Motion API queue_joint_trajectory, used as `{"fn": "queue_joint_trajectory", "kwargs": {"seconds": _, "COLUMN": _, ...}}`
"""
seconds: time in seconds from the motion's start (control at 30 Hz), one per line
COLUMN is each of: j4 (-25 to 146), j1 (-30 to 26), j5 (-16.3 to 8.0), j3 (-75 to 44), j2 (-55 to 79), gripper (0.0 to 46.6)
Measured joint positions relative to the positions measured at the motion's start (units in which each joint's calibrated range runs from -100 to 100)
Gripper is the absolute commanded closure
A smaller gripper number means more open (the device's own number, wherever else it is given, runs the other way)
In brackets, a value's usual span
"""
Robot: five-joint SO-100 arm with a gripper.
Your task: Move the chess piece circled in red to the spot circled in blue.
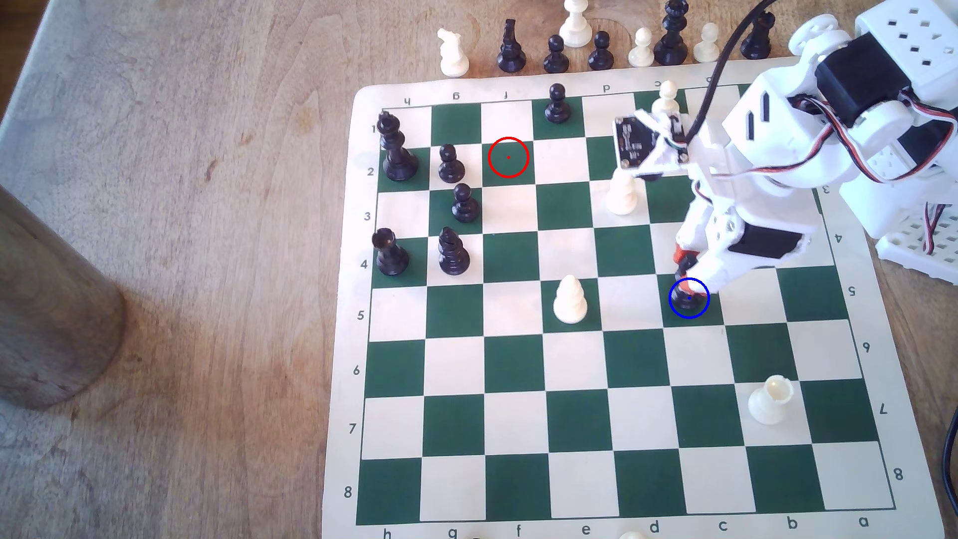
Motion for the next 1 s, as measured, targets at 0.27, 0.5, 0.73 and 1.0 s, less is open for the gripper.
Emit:
{"fn": "queue_joint_trajectory", "kwargs": {"seconds": 0.27, "j4": -1.7, "j1": 0.4, "j5": 0.0, "j3": 0.7, "j2": 1.6, "gripper": 45.9}}
{"fn": "queue_joint_trajectory", "kwargs": {"seconds": 0.5, "j4": -2.2, "j1": 0.4, "j5": -0.2, "j3": 0.9, "j2": 2.3, "gripper": 33.3}}
{"fn": "queue_joint_trajectory", "kwargs": {"seconds": 0.73, "j4": 1.1, "j1": 0.1, "j5": -0.2, "j3": 1.1, "j2": 2.4, "gripper": 27.8}}
{"fn": "queue_joint_trajectory", "kwargs": {"seconds": 1.0, "j4": 5.6, "j1": 0.1, "j5": -0.2, "j3": 1.1, "j2": 0.3, "gripper": 26.6}}
